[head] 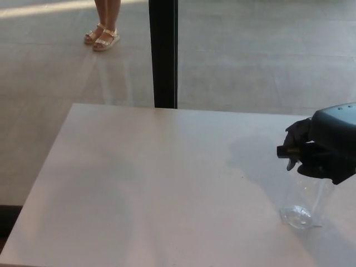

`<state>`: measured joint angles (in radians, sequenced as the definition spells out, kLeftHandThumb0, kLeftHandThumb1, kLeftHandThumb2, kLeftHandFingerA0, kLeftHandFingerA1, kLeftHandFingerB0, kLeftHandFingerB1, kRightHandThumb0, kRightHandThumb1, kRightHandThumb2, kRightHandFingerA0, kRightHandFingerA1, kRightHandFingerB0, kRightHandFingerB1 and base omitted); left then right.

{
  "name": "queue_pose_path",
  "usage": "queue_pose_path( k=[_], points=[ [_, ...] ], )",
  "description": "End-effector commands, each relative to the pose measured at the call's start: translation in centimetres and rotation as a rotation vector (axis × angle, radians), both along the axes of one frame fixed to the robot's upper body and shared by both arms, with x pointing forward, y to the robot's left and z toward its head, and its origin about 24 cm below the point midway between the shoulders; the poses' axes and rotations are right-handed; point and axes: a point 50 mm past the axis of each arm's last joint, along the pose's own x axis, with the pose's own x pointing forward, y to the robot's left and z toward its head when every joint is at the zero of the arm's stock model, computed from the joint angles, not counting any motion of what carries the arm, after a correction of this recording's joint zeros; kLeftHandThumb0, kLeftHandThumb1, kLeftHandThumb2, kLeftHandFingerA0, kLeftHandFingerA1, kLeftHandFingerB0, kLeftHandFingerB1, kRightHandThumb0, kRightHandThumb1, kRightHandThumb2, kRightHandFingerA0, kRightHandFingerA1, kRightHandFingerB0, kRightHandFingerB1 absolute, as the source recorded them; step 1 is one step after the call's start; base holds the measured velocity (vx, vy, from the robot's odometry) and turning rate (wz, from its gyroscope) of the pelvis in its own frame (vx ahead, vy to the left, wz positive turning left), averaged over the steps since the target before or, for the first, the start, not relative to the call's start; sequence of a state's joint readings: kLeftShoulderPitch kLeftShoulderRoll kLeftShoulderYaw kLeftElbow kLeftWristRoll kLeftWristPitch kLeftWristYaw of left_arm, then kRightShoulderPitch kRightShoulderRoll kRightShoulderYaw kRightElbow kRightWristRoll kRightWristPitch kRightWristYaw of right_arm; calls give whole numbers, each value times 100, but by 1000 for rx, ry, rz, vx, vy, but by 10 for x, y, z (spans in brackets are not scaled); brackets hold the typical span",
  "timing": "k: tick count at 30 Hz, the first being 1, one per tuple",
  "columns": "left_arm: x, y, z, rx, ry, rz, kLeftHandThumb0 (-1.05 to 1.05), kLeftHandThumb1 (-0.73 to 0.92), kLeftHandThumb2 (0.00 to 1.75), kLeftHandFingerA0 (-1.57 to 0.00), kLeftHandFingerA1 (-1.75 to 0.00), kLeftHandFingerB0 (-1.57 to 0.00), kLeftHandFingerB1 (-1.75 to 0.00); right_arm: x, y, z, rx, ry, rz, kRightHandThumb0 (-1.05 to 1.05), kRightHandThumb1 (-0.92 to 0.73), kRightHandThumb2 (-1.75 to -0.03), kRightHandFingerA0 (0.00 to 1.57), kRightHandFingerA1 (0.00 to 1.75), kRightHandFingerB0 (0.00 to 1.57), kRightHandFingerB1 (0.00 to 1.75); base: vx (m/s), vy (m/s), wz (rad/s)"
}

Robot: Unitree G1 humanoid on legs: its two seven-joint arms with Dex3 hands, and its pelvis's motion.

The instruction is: The robot uses its right hand to grab and lift the lid of the spray bottle kept in the middle of the desk and places the lid on the right side of the bottle

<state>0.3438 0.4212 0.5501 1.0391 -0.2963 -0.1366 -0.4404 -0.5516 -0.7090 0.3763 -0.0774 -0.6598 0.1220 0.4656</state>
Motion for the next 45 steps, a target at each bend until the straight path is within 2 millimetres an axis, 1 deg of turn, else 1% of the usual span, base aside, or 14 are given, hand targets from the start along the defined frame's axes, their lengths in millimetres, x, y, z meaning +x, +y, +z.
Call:
queue_pose_path(
  k=[1,3,4,6,7,9,11,13,18,25,40,41,43,45],
  points=[
    [-1,2,4,25,-13,-29,-88,88,67,-57,-52,-41,-37,-1,-14,-8,-131,-49,-22,-28,-57,-73,92,163,98,67,0,0,0],
    [0,3,4,27,-4,-32,-88,87,66,-58,-50,-41,-37,-1,-18,-10,-202,-77,-15,-29,-60,-85,94,165,95,83,0,0,0],
    [0,3,4,24,-5,-30,-83,69,109,-49,-58,-32,-49,-2,-21,-12,-228,-95,-11,-31,-62,-81,94,165,92,75,0,0,0],
    [-1,3,4,26,0,-32,-86,87,66,-56,-49,-41,-37,-3,-24,-13,-276,-102,-5,-31,-67,-80,96,166,88,73,0,0,0],
    [-1,3,4,26,1,-33,-84,69,110,-49,-58,-31,-49,-5,-25,-15,-301,-112,1,-33,-67,-74,97,168,84,97,0,0,0],
    [-1,3,4,26,-5,-44,-86,88,67,-56,-49,-41,-37,-6,-28,-16,-326,-131,10,-32,-70,-75,95,172,81,108,0,0,0],
    [-2,3,4,25,-5,-37,-82,68,109,-49,-59,-36,-51,-7,-29,-18,-285,-237,52,-35,-72,-71,101,174,85,114,0,0,0],
    [-2,3,4,24,-1,-33,-86,87,66,-57,-49,-43,-38,-8,-30,-19,-238,-287,77,-31,-61,-86,97,175,84,128,0,0,0],
    [-2,4,4,26,5,-42,-90,88,67,-57,-50,-41,-38,-6,-27,-12,-133,-405,132,-41,-62,-109,122,134,87,106,0,0,0],
    [0,2,3,15,-8,-31,-91,90,67,-58,-51,-41,-37,-4,-22,1,63,-435,177,-28,-68,-79,91,175,62,160,0,0,0],
    [1,2,4,9,-28,-33,-93,90,67,-56,-51,-37,-37,14,-35,58,201,-409,134,-13,-51,-113,90,175,78,151,0,0,0],
    [1,2,4,11,-33,-30,-94,89,67,-58,-52,-39,-37,16,-39,63,195,-415,132,-23,-50,-114,121,141,92,123,0,0,0],
    [2,2,5,10,-40,-45,-95,90,67,-53,-51,-36,-37,19,-44,68,185,-413,116,-17,-52,-112,89,175,74,155,0,0,0],
    [1,2,6,12,-42,-48,-96,91,67,-56,-51,-37,-37,21,-46,74,169,-415,104,-26,-52,-113,119,138,91,122,0,0,0]
  ],
)
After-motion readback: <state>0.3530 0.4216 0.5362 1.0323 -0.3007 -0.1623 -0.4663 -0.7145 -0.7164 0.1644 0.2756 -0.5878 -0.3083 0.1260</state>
